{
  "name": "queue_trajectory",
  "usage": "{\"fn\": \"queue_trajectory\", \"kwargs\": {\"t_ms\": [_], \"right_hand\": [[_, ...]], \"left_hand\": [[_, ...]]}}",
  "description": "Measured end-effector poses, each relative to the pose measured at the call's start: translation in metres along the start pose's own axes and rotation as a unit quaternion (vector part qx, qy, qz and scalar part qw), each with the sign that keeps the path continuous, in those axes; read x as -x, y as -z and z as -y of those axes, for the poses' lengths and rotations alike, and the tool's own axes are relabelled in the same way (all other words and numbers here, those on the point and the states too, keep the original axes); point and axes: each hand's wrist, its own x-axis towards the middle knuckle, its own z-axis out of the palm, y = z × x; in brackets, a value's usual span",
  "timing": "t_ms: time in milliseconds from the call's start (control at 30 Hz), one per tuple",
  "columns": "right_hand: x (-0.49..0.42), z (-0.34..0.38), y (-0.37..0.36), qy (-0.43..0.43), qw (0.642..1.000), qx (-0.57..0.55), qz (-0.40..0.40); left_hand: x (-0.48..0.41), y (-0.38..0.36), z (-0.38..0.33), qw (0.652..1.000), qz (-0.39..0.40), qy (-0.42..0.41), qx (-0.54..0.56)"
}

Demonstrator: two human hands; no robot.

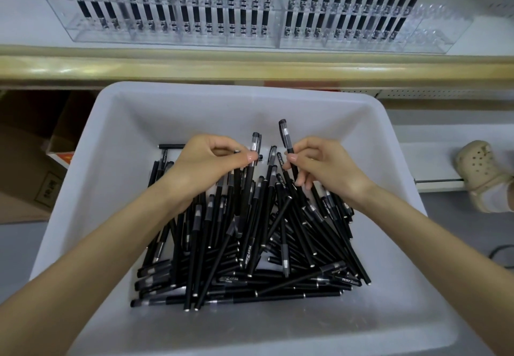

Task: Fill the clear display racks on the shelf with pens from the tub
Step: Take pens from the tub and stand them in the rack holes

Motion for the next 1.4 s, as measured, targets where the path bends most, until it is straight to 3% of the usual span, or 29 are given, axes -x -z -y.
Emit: {"fn": "queue_trajectory", "kwargs": {"t_ms": [333,467,767,1133,1400], "right_hand": [[0.003,0.006,0.01,0.017,0.994,-0.099,0.039],[0.005,0.013,0.016,0.038,0.993,-0.112,0.03],[0.001,0.041,0.051,0.117,0.99,-0.052,-0.056],[-0.007,0.081,0.121,0.162,0.977,-0.042,-0.134],[-0.028,0.105,0.208,0.173,0.964,-0.04,-0.198]], "left_hand": [[-0.015,0.006,-0.024,0.998,-0.031,-0.057,-0.02],[-0.02,0.003,-0.04,0.997,0.004,-0.066,-0.027],[-0.032,-0.027,-0.074,0.994,0.073,-0.073,0.046],[-0.064,-0.069,-0.132,0.987,0.008,-0.159,0.034],[-0.085,-0.098,-0.165,0.984,0.041,-0.169,0.034]]}}
